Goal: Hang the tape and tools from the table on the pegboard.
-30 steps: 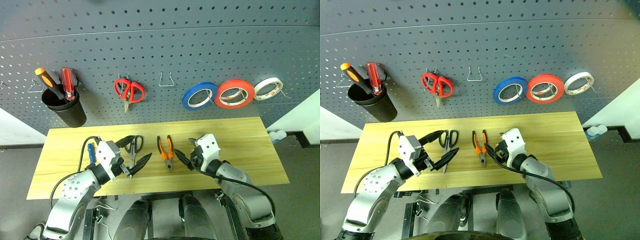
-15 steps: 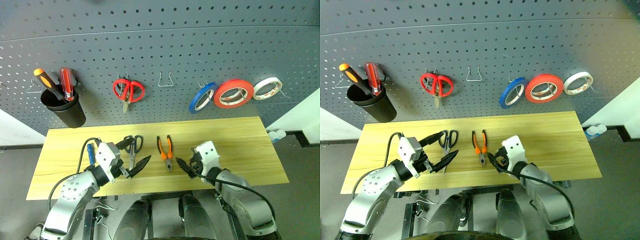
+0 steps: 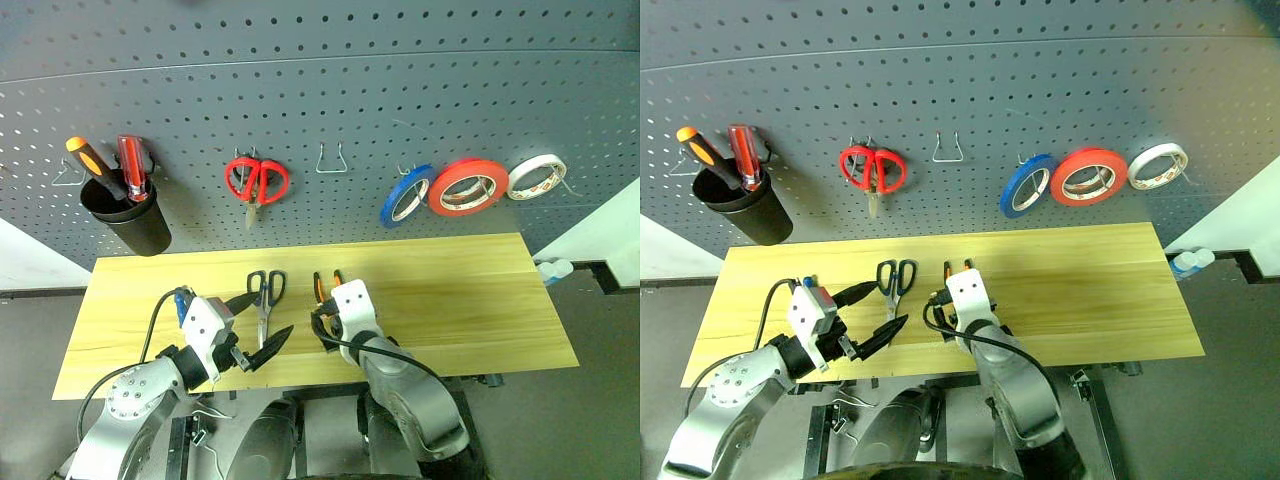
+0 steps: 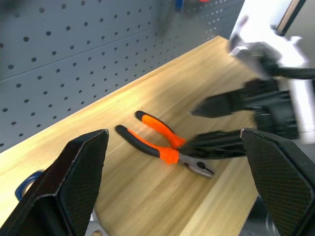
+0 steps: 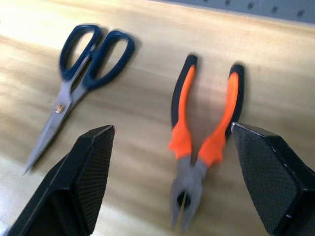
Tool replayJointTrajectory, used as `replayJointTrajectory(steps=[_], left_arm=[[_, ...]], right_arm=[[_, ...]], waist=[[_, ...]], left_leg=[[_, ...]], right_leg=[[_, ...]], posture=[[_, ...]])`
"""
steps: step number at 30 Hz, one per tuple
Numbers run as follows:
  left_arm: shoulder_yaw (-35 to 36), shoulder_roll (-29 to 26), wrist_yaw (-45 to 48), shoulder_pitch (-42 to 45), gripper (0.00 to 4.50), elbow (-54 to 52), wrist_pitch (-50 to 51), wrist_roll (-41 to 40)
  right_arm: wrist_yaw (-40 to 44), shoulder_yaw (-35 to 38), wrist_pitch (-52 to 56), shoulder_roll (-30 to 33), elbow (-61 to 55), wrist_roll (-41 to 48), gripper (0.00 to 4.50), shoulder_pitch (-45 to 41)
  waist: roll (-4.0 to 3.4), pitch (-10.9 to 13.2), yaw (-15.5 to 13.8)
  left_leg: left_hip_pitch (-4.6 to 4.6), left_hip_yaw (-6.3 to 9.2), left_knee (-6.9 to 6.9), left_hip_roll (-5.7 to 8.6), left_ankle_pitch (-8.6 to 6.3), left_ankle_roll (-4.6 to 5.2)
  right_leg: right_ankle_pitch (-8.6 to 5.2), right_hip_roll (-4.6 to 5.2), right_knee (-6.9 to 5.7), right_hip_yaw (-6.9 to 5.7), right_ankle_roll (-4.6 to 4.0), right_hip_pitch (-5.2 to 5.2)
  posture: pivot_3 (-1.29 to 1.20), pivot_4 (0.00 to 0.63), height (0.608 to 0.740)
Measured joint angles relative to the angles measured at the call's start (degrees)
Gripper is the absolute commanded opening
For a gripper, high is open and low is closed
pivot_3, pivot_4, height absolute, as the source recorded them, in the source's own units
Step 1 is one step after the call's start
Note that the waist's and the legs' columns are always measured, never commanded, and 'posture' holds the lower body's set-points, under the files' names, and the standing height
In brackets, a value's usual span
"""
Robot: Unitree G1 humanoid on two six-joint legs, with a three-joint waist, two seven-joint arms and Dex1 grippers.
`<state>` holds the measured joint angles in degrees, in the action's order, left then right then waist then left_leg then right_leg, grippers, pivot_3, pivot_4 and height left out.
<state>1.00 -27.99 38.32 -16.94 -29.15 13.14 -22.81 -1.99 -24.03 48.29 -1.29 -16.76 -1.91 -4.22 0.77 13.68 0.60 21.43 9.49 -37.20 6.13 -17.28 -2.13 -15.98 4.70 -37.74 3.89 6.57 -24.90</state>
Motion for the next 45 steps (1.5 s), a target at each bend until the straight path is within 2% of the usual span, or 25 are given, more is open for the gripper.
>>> replayJointTrajectory(steps=[12,30,37,45], left_arm=[[0.3,0.0,-1.6,-3.3,4.50,-3.1,1.8,-0.6],[0.2,0.0,-3.5,-5.2,4.50,-5.4,3.6,-1.0],[0.2,0.0,-3.6,-5.9,4.50,-5.9,4.1,-1.5],[0.3,-0.1,-3.8,-6.4,4.50,-7.5,5.2,-1.6]], right_arm=[[-5.5,3.2,0.4,-1.7,11.5,-1.9,3.96,-8.6],[-8.1,-3.6,6.3,-2.3,11.0,0.2,3.96,-11.7],[-11.6,-3.7,6.3,-2.4,12.2,0.5,3.96,-12.2],[-16.9,-1.8,4.9,-5.4,17.1,1.0,3.96,-16.5]], waist=[[0.01,0.1,0.1],[0.10,0.5,0.1],[0.13,0.7,0.1],[0.09,1.4,0.1]], left_leg=[[0.10,-0.01,0.16,-0.04,0.01,-0.02],[0.12,0.00,0.17,-0.04,-0.02,0.03],[0.15,0.01,0.21,-0.04,-0.03,0.06],[0.25,0.02,0.28,-0.06,-0.04,0.06]], right_leg=[[-0.05,-0.02,0.17,0.00,-0.09,-0.11],[-0.05,-0.01,0.27,-0.01,-0.09,-0.09],[-0.05,-0.01,0.37,-0.02,-0.09,-0.09],[-0.05,0.00,0.52,-0.05,-0.09,-0.15]], posture=[[0.09,0.265,0.720],[0.10,0.290,0.720],[0.10,0.301,0.720],[0.11,0.315,0.720]])
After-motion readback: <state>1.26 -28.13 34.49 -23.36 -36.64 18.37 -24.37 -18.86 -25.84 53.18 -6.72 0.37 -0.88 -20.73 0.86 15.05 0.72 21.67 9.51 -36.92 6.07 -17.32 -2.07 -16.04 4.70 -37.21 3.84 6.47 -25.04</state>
